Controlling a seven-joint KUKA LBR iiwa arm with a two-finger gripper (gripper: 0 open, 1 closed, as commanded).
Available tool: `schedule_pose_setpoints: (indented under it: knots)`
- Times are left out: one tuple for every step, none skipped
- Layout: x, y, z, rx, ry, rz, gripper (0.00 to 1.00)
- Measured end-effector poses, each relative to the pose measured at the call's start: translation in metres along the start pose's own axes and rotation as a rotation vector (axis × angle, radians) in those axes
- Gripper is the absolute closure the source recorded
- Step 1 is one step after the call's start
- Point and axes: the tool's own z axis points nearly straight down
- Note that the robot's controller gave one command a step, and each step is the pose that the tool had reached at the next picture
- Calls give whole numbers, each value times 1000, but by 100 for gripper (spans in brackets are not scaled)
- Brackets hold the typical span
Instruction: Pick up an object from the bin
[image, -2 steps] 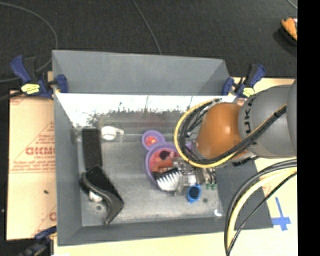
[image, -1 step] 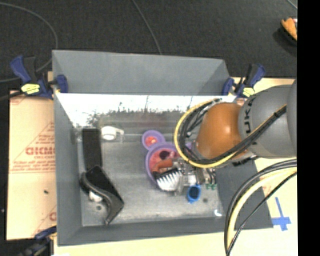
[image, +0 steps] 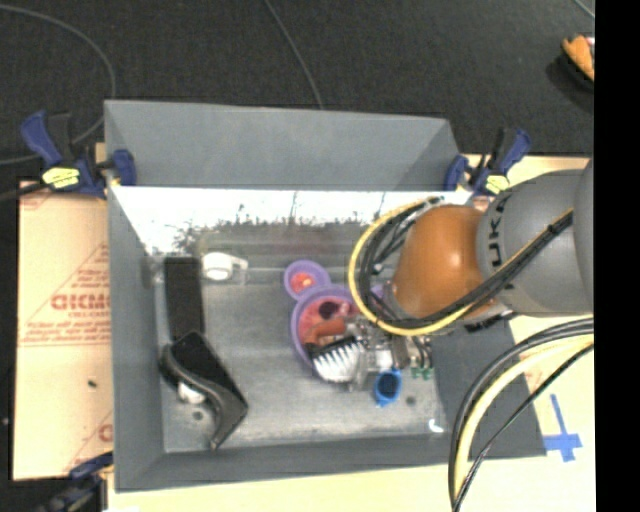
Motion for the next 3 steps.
schedule_pose_setpoints:
  knots:
    - [3, 0, -9, 0, 10, 0, 100]
    - [4, -1, -31, 1, 17, 1, 100]
    - [3, -1, -53, 2, 16, 1, 100]
